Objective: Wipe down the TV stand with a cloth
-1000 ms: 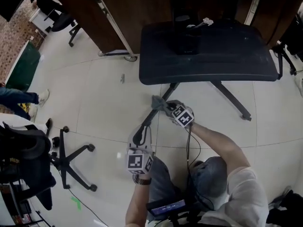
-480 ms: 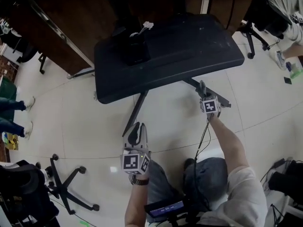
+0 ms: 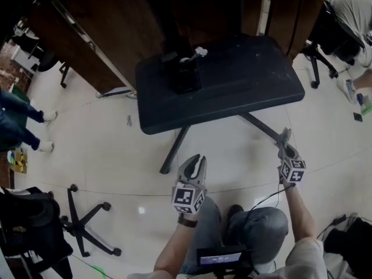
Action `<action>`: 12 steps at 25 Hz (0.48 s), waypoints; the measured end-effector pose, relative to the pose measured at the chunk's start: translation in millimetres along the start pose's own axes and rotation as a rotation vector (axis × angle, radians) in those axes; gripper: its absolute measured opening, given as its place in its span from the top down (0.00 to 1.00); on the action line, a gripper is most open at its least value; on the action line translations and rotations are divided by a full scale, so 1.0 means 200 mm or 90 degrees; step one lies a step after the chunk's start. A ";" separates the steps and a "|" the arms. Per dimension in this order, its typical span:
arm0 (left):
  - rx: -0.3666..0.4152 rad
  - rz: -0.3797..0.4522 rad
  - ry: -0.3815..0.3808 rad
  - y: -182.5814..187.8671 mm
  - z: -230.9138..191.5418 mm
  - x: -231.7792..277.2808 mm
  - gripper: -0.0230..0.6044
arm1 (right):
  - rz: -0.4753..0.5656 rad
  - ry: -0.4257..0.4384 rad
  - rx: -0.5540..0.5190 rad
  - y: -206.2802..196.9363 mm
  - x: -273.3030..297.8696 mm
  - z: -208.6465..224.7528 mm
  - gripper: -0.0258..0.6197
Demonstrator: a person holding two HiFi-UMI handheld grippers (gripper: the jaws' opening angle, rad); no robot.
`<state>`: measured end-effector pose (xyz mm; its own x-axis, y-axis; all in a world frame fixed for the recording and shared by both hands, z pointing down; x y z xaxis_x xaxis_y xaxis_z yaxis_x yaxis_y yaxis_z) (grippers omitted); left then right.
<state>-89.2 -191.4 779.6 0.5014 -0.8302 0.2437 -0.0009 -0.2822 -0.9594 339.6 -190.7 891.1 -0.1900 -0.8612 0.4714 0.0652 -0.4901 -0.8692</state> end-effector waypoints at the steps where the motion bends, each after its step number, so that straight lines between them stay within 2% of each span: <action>1: -0.010 -0.014 -0.009 0.07 0.02 -0.04 0.84 | 0.003 0.046 -0.064 0.14 -0.06 -0.19 0.92; 2: -0.014 -0.025 -0.016 0.16 0.04 -0.09 0.84 | 0.008 0.082 -0.112 0.29 -0.11 -0.38 0.92; 4: -0.006 -0.031 -0.005 0.43 0.05 -0.22 0.84 | 0.023 0.130 -0.149 0.55 -0.20 -0.72 0.92; 8: 0.002 -0.034 0.045 1.07 0.10 -0.57 0.84 | 0.042 0.193 -0.156 1.06 -0.53 -1.22 0.92; 12: 0.010 -0.026 0.072 1.82 0.19 -1.04 0.84 | 0.075 0.243 -0.168 1.71 -1.12 -1.66 0.92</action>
<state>-160.9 -102.3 374.6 0.4006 -0.8671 0.2961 0.0320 -0.3097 -0.9503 80.0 -121.2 437.9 -0.5458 -0.7737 0.3219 -0.1339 -0.2987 -0.9449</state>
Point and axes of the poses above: the fingertips, and each gripper's own axes: x forward along the fingers, z to its right, y out of its top, the point moved 9 cm from there along -x, backward along the fingers, and after that the axes turned 7 degrees about y, right-handed, at the moved point
